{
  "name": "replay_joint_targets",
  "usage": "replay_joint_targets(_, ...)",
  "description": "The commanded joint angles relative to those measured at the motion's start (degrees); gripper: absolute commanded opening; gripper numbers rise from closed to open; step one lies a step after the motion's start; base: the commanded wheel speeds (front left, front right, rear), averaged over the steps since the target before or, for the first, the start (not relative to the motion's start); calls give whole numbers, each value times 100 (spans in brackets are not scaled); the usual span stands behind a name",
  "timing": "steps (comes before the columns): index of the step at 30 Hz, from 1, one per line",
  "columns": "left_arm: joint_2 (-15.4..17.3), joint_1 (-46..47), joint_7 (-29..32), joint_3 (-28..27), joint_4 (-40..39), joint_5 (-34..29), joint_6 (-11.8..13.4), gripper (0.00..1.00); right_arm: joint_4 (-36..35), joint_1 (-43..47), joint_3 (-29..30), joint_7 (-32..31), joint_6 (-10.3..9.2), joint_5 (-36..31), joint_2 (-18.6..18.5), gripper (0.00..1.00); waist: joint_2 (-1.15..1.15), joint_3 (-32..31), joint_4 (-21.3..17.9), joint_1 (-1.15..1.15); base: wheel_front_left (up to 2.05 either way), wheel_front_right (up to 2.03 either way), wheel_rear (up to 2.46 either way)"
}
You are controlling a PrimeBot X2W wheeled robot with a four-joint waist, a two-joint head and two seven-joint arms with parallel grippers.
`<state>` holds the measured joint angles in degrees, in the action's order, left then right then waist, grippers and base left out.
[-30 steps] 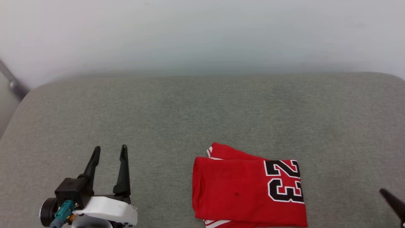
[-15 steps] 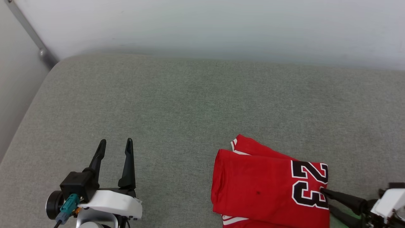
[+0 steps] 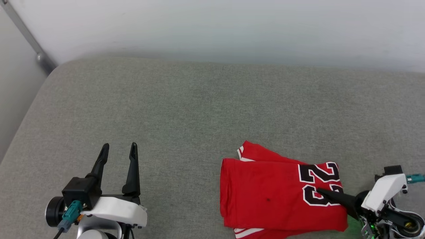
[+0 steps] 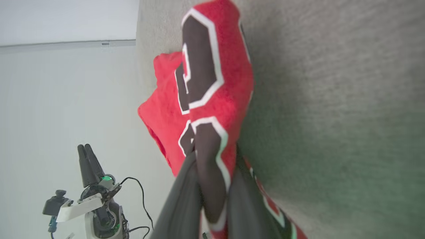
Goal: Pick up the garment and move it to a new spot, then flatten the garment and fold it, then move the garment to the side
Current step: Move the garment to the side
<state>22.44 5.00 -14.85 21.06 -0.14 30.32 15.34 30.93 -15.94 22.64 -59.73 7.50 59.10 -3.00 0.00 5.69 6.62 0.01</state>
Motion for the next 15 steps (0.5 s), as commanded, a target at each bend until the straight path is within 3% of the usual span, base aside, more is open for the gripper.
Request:
replay_joint_targets(1,22,-38,-12,7,6,-55,-8,100,-278,146,-222,186,-3,-296,-112,0,0,-82,-127,-1,0,0,0)
replay_joint_targets(8,66,-99,21,60,-51,-67,-10,100,-1126,363,-1278,923,-3,-1691,-770,0,0,-204,-675,-1,0,0,0)
replay_joint_targets(15,163,74,46,60,-280,-156,4,100,-1493,-159,-1836,1219,-3,-2631,-1122,0,0,154,-1637,-1,0,0,0)
